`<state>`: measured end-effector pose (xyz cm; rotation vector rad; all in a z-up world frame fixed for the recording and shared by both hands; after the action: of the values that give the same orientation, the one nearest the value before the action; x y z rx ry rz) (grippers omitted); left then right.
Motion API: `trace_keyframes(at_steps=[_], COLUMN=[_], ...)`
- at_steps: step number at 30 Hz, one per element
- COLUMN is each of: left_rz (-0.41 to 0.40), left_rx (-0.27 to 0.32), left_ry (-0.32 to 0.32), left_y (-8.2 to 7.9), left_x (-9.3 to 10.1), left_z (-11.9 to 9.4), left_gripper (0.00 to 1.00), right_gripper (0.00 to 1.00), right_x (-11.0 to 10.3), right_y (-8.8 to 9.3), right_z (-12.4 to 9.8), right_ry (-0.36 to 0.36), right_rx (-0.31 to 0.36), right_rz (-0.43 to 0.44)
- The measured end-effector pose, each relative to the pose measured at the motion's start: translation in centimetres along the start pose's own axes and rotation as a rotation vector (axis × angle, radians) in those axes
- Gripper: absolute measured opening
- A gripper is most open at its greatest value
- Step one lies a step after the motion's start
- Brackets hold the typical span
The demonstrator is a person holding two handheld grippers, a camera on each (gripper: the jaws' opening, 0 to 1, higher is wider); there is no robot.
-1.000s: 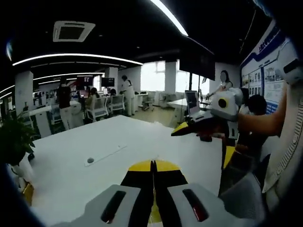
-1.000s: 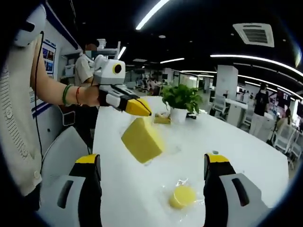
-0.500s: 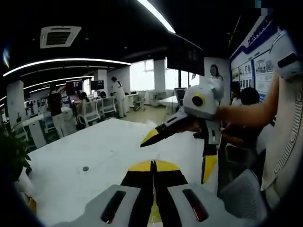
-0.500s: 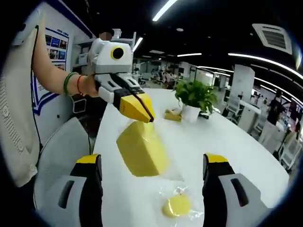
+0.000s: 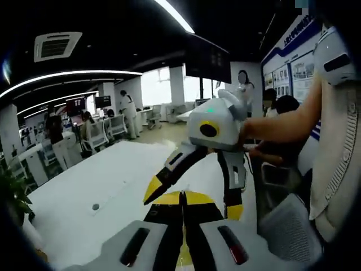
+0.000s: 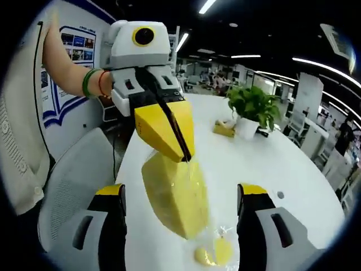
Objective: Compare the silicone blocks by pressing each to a similar depth, holding the contact briefly, and releasing to observe deformation and rebound differences across the visible hardness samples.
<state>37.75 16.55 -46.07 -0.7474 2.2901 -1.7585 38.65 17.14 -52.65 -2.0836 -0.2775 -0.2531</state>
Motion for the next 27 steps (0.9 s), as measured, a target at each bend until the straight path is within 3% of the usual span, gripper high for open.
trace_keyframes(at_steps=[4, 9, 14, 19, 27], left_rz=[0.033, 0.053, 0.065, 0.059, 0.086], left_rx=[-0.006, 0.003, 0.026, 0.039, 0.035], left_ry=[0.026, 0.058, 0.101, 0.115, 0.113], left_y=[-0.3, -0.8, -1.5, -1.9, -1.7], left_x=[0.4, 0.8, 1.4, 1.7, 1.7], left_z=[0.2, 0.3, 0.0, -0.2, -0.3], left_gripper=[0.0, 0.0, 0.0, 0.0, 0.0], right_gripper=[0.72, 0.68, 0.55, 0.46, 0.42], right_x=[-0.4, -0.5, -1.2, -1.5, -1.8], right_y=[0.6, 0.3, 1.2, 0.5, 0.4], right_z=[0.8, 1.3, 1.5, 1.5, 1.8], right_ry=[-0.056, -0.076, -0.14, -0.146, -0.152], right_rx=[-0.04, -0.031, -0.055, -0.014, -0.016], right_rz=[0.041, 0.025, 0.044, 0.054, 0.068])
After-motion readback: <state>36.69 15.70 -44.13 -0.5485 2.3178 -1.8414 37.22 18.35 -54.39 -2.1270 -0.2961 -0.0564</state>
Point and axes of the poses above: the point that each gripper's makers call its tool centre point, and the gripper's own axes: z roughly forward along the fingers, x roughly to its right, y roughly out of its underside, the point moved 2 cm from there along -z, roughly backward along the fingers, and after that the axes turned 14 degrees about -z, right-handed, at the moved point
